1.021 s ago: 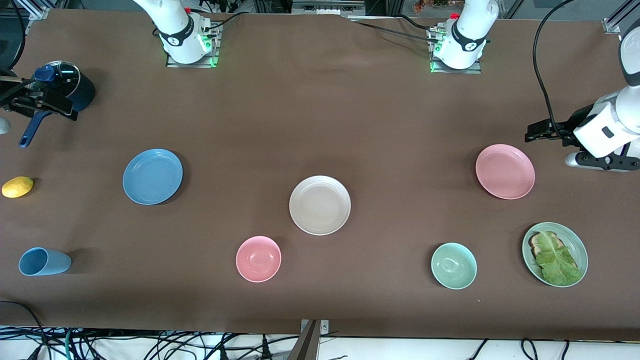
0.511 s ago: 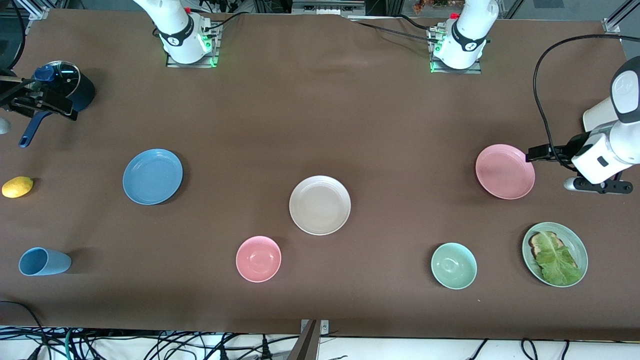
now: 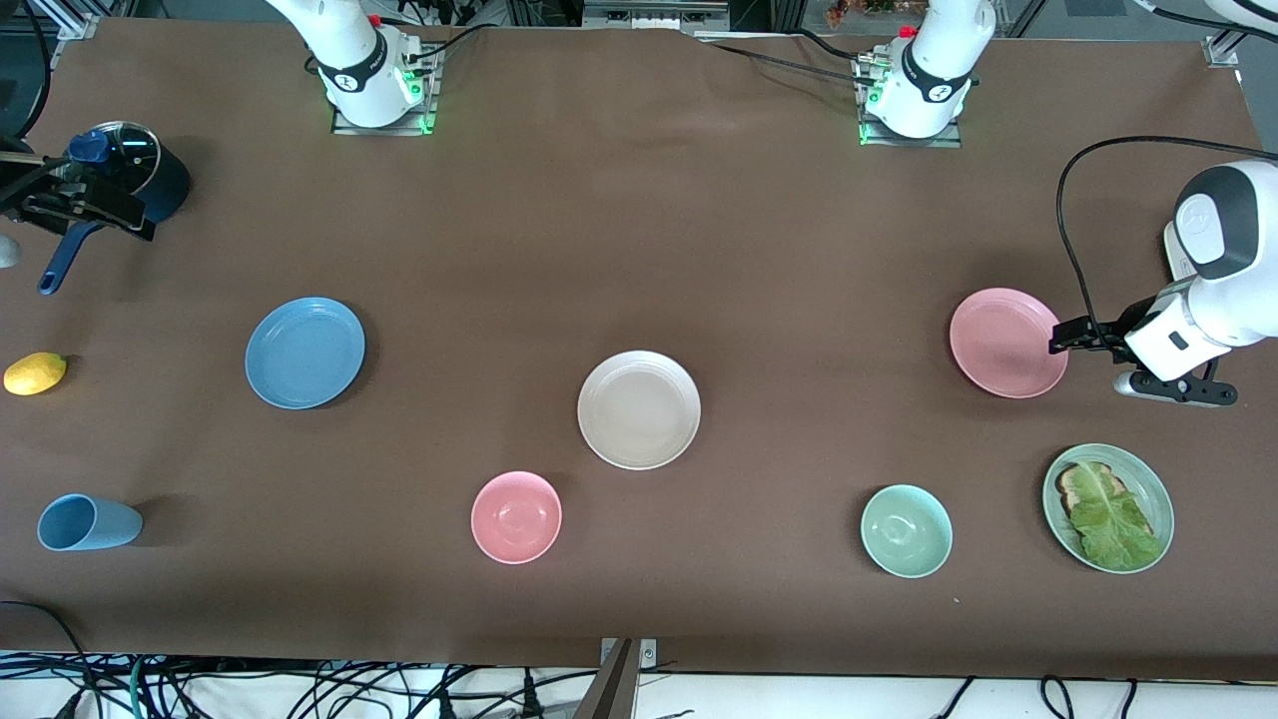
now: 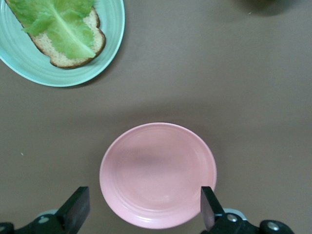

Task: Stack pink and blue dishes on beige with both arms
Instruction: 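Move the left gripper down toward the rim of the pink plate, then close the left gripper on the pink plate's rim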

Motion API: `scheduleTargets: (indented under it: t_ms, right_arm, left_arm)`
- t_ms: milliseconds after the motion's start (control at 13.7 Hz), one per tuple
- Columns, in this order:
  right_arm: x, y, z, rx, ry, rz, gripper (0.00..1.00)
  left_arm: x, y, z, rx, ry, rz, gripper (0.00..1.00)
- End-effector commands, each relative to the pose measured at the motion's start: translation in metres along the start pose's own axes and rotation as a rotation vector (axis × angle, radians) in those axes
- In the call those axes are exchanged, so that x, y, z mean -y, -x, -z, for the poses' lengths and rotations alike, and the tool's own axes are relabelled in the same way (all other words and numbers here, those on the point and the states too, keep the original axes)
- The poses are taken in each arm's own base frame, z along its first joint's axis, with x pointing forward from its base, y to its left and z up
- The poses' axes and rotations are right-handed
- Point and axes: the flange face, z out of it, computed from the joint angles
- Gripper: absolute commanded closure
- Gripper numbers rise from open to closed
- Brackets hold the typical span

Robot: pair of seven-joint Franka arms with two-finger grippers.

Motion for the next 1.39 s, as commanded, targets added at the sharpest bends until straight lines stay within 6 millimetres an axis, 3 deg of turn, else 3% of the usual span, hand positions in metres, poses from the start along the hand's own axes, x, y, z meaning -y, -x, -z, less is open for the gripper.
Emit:
scheduleTargets:
  t_ms: [0, 219, 657, 948, 1094, 1313]
  right_arm:
    - [-0.001, 0.002, 0.005, 0.002, -0.014, 0.01, 0.0]
    - [-0.002, 0.002, 0.005, 0.003, -0.014, 0.008, 0.0]
    - [-0.003, 0.002, 0.005, 0.003, -0.014, 0.007, 0.0]
    - [-0.004, 0.002, 0.005, 0.003, -0.014, 0.005, 0.0]
    - [-0.004, 0.002, 0.005, 0.003, -0.014, 0.005, 0.0]
    - [-0.004, 0.004, 0.003, 0.017, -0.014, 0.005, 0.0]
  left_arm:
    - [0.024, 0.022, -0.019, -0.039, -0.031, -0.055, 0.0]
    - [0.057, 0.039, -0.048, -0.065, -0.035, -0.069, 0.0]
    - [0.077, 0.036, -0.116, -0.109, 0.033, -0.062, 0.0]
    - [0.08, 0.035, -0.137, -0.141, 0.059, -0.054, 0.01]
    - [0.08, 0.033, -0.137, -0.145, 0.062, -0.048, 0.06]
    - [0.081, 0.034, -0.144, -0.137, 0.068, -0.043, 0.06]
